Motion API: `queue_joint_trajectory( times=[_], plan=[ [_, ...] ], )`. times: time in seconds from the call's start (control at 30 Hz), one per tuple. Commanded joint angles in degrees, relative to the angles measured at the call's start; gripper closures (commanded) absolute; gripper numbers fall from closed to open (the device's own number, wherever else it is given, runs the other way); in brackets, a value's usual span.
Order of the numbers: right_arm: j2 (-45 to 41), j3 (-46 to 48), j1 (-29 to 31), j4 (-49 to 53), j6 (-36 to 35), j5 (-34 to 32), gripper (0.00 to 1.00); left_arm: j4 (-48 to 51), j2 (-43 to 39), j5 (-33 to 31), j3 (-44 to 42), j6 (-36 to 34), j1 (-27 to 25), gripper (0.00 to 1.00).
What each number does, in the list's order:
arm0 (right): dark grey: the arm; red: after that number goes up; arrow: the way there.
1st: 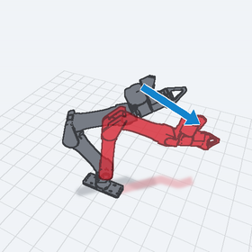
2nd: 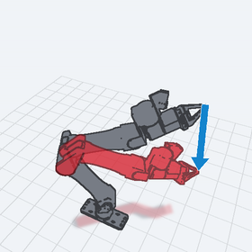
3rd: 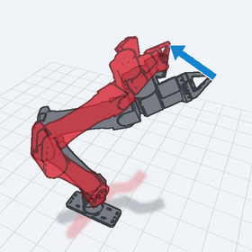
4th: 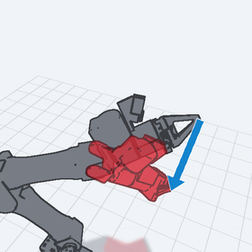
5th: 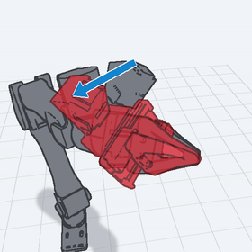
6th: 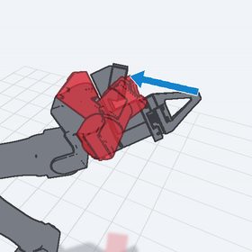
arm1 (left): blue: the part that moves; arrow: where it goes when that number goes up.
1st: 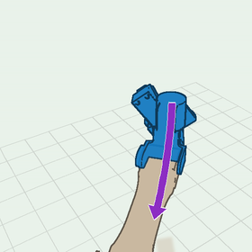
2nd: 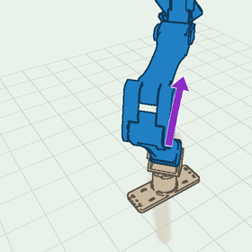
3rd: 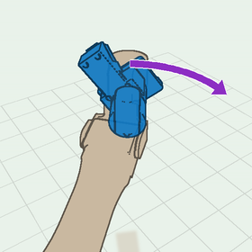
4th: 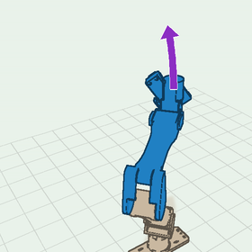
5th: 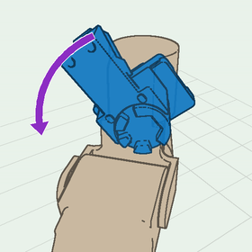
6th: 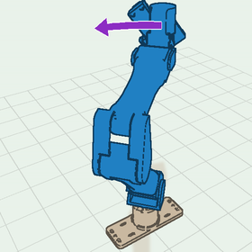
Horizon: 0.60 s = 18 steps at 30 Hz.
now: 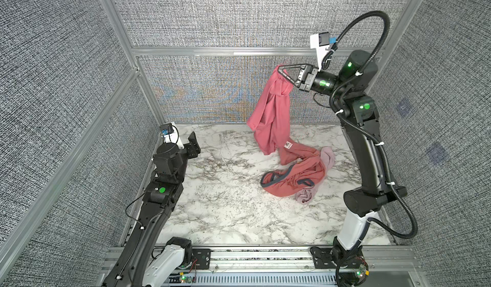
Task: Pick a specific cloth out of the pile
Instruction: 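Lift the dark pink shirt high out of the pile with the right gripper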
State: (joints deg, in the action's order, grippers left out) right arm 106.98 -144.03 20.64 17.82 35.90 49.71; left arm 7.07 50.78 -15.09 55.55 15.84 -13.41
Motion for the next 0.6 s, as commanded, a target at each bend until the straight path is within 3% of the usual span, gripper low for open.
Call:
queue_joint_trajectory(
  times=[0.0, 0.23, 0.37, 0.57],
  plan=[
    [0.3, -0.4, 2.0, 1.0, -1.9, 0.9, 1.0, 2.8, -2.2, -2.3, 0.8, -1.0, 0.0, 0.25],
    [-2.3, 1.4, 6.1, 11.6, -11.8, -7.0, 1.0, 5.8, -8.6, -4.5, -0.4, -0.8, 0.0, 0.24],
    [-3.3, 3.5, 11.6, 15.2, -17.2, -15.4, 1.0, 6.7, -11.7, -5.4, -1.4, -0.6, 0.0, 0.23],
    [3.9, 0.9, 18.4, 15.4, -17.2, -15.8, 1.0, 7.9, -13.4, -5.6, -2.3, -0.6, 0.0, 0.22]
  ],
)
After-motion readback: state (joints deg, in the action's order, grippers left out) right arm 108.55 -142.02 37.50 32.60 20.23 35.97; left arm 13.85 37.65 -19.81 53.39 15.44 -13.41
